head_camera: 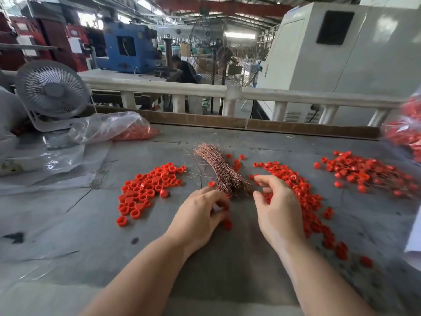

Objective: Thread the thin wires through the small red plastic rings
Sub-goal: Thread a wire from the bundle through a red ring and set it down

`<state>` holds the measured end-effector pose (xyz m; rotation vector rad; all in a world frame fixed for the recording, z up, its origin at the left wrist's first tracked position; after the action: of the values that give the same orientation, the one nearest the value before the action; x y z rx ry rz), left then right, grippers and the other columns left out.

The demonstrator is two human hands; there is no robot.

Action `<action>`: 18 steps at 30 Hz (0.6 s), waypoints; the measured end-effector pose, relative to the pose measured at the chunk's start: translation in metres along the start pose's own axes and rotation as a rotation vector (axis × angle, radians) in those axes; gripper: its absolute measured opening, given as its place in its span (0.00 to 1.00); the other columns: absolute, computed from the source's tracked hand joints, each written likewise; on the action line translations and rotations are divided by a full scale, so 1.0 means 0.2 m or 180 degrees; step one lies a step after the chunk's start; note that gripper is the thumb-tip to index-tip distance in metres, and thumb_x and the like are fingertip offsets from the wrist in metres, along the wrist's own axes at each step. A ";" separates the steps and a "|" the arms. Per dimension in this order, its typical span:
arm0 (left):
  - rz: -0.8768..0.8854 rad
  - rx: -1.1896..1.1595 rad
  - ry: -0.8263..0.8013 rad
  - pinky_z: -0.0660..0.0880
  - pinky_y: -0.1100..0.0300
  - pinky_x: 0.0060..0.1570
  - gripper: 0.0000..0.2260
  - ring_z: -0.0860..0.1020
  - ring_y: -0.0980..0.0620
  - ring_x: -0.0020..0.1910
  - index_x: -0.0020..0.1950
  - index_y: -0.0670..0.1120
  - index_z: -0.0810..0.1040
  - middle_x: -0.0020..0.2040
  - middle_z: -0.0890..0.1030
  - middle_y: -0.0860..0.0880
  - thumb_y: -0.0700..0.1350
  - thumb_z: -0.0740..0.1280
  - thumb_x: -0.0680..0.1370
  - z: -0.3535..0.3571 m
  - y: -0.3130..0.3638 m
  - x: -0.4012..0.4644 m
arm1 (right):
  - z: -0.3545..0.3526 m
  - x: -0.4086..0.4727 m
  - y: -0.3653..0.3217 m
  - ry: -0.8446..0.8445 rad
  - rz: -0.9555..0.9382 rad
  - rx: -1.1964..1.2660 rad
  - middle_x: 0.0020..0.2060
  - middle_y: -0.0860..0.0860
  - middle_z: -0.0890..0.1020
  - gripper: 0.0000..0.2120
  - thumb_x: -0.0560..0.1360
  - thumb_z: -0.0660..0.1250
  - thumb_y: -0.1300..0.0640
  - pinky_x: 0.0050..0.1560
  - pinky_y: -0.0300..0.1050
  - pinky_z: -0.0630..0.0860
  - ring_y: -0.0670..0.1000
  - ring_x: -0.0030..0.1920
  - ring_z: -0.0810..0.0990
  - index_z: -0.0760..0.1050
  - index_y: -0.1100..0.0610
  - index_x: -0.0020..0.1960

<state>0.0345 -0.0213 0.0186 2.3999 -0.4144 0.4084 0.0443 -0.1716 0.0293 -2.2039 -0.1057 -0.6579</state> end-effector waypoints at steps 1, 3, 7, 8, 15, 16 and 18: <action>-0.0022 -0.0054 0.0054 0.63 0.77 0.42 0.05 0.69 0.58 0.40 0.47 0.47 0.79 0.42 0.74 0.56 0.40 0.70 0.72 0.00 0.00 0.00 | 0.00 0.00 0.00 -0.0004 -0.0014 0.0005 0.49 0.52 0.80 0.13 0.72 0.66 0.67 0.56 0.50 0.72 0.53 0.51 0.77 0.77 0.56 0.55; -0.0094 -0.0167 0.0120 0.65 0.74 0.40 0.06 0.71 0.57 0.38 0.47 0.47 0.79 0.42 0.76 0.55 0.38 0.69 0.72 -0.01 -0.01 -0.01 | 0.00 -0.01 -0.01 -0.0002 -0.0042 0.0016 0.49 0.52 0.80 0.13 0.72 0.66 0.67 0.55 0.50 0.73 0.52 0.49 0.77 0.77 0.56 0.54; -0.0207 -0.0241 0.0248 0.66 0.74 0.37 0.05 0.71 0.62 0.32 0.45 0.47 0.79 0.35 0.75 0.59 0.38 0.70 0.72 -0.03 -0.02 -0.01 | -0.01 -0.01 -0.02 0.0033 -0.0085 0.0016 0.46 0.51 0.79 0.12 0.72 0.66 0.68 0.53 0.45 0.72 0.52 0.47 0.77 0.78 0.56 0.51; -0.0253 -0.0239 0.0316 0.65 0.75 0.37 0.05 0.71 0.64 0.32 0.45 0.48 0.79 0.34 0.74 0.61 0.39 0.70 0.72 -0.03 -0.02 -0.01 | -0.01 -0.01 -0.03 0.0036 -0.0106 0.0006 0.45 0.51 0.78 0.11 0.72 0.66 0.69 0.52 0.44 0.72 0.52 0.47 0.77 0.78 0.56 0.50; -0.0640 -0.0068 0.0710 0.63 0.71 0.41 0.07 0.72 0.56 0.40 0.52 0.48 0.82 0.44 0.78 0.54 0.42 0.68 0.75 -0.07 -0.09 0.00 | 0.00 -0.03 -0.06 0.0013 -0.0268 -0.0103 0.46 0.51 0.78 0.10 0.71 0.66 0.69 0.56 0.47 0.72 0.53 0.50 0.76 0.79 0.59 0.48; -0.0650 0.0012 0.0691 0.63 0.70 0.42 0.07 0.73 0.54 0.43 0.52 0.47 0.82 0.46 0.78 0.53 0.42 0.68 0.75 -0.07 -0.09 0.01 | 0.00 -0.03 -0.06 0.0015 -0.0276 -0.0120 0.46 0.51 0.78 0.10 0.71 0.66 0.69 0.56 0.46 0.71 0.53 0.51 0.76 0.79 0.58 0.48; -0.0628 0.0172 0.0620 0.63 0.69 0.45 0.07 0.75 0.51 0.50 0.52 0.46 0.82 0.49 0.76 0.51 0.42 0.67 0.76 -0.06 -0.09 0.02 | 0.00 -0.03 -0.07 0.0009 -0.0276 -0.0154 0.46 0.50 0.77 0.10 0.71 0.66 0.69 0.56 0.45 0.70 0.52 0.51 0.75 0.79 0.58 0.48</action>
<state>0.0432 -0.0013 0.0196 2.3973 -0.0796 0.5629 0.0346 -0.1610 0.0354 -2.2550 -0.1865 -0.7182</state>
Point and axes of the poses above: each hand's wrist, its own x-axis towards the middle knuckle, its own z-axis out of the palm, y = z × x, the point moved 5 cm from there along x, towards the middle knuckle
